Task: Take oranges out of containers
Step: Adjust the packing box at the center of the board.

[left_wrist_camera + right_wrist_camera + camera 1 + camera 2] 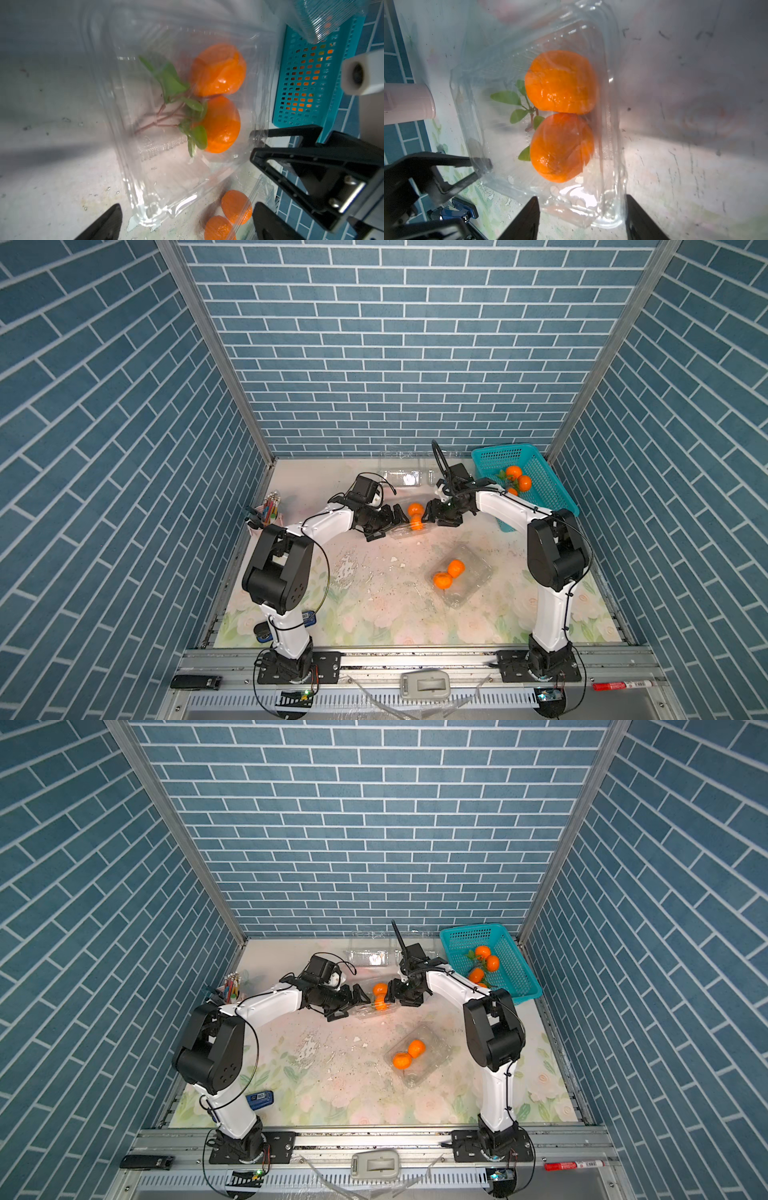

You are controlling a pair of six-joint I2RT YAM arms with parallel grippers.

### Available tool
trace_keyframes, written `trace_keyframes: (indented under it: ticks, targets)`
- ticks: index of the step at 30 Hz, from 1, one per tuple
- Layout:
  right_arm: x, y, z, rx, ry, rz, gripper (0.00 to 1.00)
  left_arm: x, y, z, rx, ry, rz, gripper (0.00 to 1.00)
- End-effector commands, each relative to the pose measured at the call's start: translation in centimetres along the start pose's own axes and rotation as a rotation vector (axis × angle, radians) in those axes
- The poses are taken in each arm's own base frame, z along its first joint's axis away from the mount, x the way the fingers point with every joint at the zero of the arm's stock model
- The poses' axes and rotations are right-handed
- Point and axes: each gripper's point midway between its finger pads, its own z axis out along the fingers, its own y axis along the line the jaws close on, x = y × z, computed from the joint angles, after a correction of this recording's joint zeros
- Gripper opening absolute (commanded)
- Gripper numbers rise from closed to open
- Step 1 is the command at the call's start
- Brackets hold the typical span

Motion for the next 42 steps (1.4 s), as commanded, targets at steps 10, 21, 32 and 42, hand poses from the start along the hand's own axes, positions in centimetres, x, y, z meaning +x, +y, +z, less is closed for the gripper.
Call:
trace_keyframes:
  ticks: [10,21,32,42]
  targets:
    - [-1.5,1.2,-1.6,-0.014,-0.006,-0.069,0.68,1.7,2.0,-4.1,-0.007,-0.141,-0.065,0.99]
    - [-1.4,-1.1,-3.3,0.039,-0.109,-0.077,0.83,-4.6,4.3,-6.0,-0.153,-0.140,-0.034,0.99]
    - [-3.6,0.6,1.0,-0.032,-0.048,-0.146,0.78,-4.7,4.2,-4.4,-0.042,-0.195,-0.134,0.99]
    - [-3.6,4.7,1.8,-0.046,-0.038,-0.270,0.75,-4.2,4.7,-6.4,-0.067,-0.185,-0.108,0.99]
